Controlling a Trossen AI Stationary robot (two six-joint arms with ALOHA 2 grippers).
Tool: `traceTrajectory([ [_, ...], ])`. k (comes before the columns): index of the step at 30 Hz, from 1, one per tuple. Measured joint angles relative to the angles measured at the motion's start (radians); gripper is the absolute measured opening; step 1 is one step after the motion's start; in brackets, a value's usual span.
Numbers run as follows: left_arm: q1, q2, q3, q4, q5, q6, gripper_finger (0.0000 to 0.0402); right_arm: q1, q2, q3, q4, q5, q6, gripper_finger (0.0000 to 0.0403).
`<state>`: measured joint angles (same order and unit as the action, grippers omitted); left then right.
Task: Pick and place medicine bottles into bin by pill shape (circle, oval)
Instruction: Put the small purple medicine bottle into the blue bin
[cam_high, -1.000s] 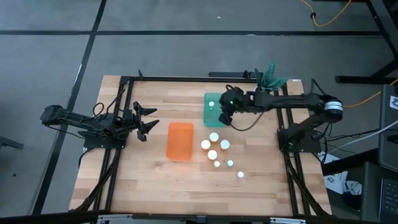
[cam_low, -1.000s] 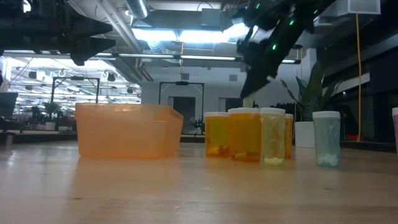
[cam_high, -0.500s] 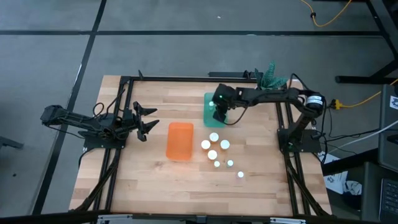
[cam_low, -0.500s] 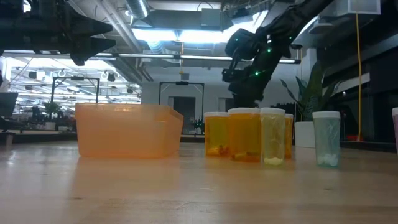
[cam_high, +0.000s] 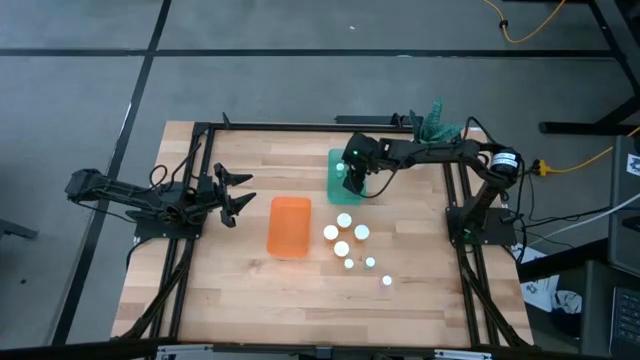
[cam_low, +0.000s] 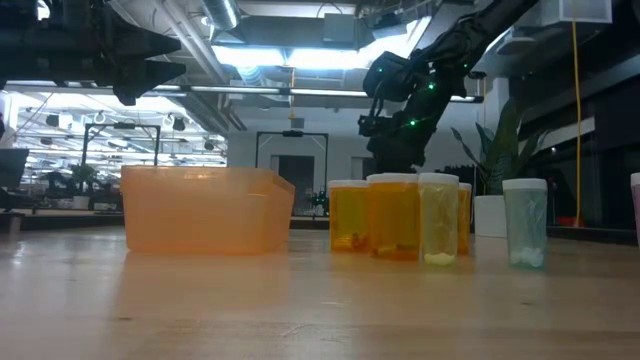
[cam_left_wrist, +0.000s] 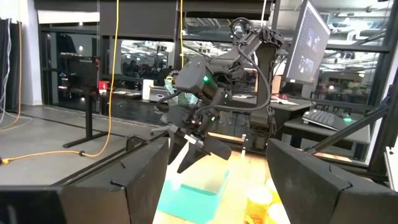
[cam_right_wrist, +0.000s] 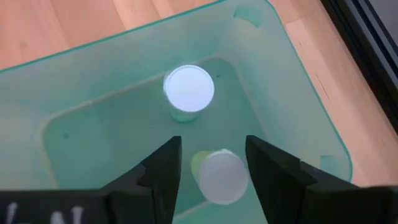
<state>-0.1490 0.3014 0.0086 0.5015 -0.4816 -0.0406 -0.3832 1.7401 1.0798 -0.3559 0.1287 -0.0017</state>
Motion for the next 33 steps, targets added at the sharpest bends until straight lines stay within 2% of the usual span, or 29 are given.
traceTrajectory([
  [6,0.000,0.000,0.000,0.000,0.000,0.000,0.0263,0.000,0.000,0.087,-0.074,0.001,0.018,0.0187],
  [14,0.000,0.000,0.000,0.000,0.000,0.000,0.0263,0.068,-0.001,0.347,-0.424,0.009,0.175,0.0188],
  [19,0.000,0.000,0.000,-0.001,0.000,0.000,0.0263,0.205,-0.002,0.440,-0.653,0.008,0.223,0.0188],
  [24,0.000,0.000,0.000,-0.008,0.000,0.000,0.0263,0.367,-0.002,0.459,-0.956,0.008,0.251,0.0188],
  [28,-0.001,0.000,0.000,-0.022,0.000,0.000,0.0263,0.498,-0.002,0.454,-1.199,0.008,0.389,0.0188],
  [33,-0.001,0.000,0.000,-0.027,0.000,0.000,0.0263,0.673,-0.044,0.427,-1.185,0.010,0.475,0.0188],
])
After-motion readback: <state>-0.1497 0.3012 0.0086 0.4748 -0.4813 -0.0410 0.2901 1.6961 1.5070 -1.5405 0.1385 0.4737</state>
